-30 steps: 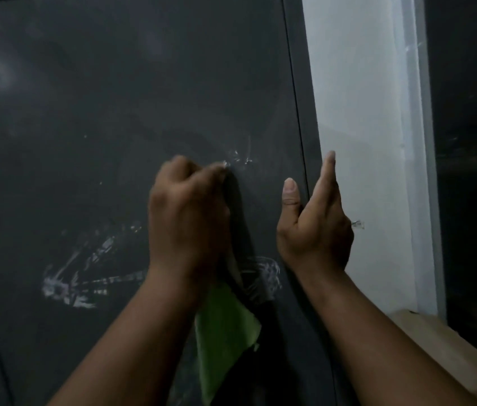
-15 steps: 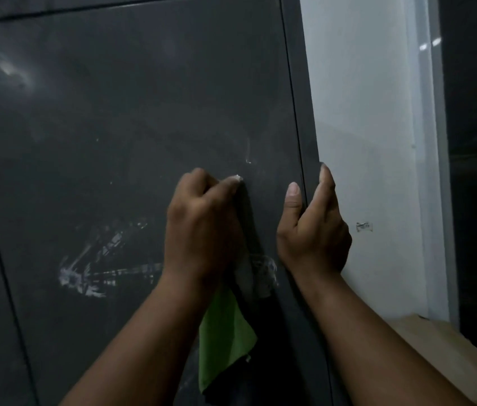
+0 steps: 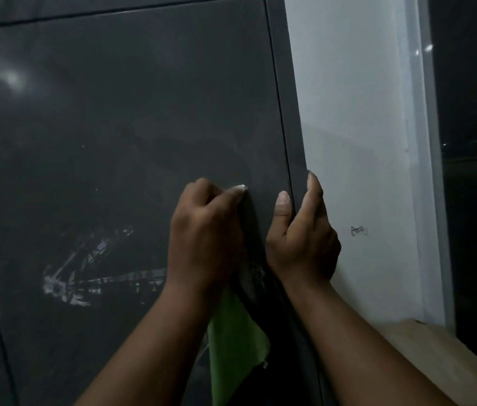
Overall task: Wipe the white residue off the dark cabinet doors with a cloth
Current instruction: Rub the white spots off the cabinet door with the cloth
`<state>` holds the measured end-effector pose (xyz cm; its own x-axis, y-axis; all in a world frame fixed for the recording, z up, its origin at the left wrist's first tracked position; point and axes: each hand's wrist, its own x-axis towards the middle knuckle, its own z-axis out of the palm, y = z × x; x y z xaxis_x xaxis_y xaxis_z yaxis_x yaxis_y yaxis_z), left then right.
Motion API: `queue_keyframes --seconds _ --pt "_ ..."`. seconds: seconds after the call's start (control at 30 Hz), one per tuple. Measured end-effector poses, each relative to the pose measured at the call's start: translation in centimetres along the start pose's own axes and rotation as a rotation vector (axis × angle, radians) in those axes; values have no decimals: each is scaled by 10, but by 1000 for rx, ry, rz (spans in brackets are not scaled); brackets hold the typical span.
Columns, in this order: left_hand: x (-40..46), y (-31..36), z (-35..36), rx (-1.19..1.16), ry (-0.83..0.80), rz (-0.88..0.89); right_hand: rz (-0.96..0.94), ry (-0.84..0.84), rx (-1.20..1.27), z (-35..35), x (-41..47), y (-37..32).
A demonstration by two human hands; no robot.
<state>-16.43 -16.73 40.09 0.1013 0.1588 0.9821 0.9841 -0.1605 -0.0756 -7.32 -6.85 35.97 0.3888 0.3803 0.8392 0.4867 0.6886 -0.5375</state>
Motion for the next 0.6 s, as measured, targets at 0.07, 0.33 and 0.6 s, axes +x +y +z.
queue_keyframes --seconds 0.07,0.33,0.6 --pt "11 -10 -5 7 53 -34 2 6 13 0 -1 0" --pt "53 5 8 -50 40 -70 25 14 61 -4 -2 1" --pt "11 2 7 3 -36 59 41 38 88 -6 -4 -1"
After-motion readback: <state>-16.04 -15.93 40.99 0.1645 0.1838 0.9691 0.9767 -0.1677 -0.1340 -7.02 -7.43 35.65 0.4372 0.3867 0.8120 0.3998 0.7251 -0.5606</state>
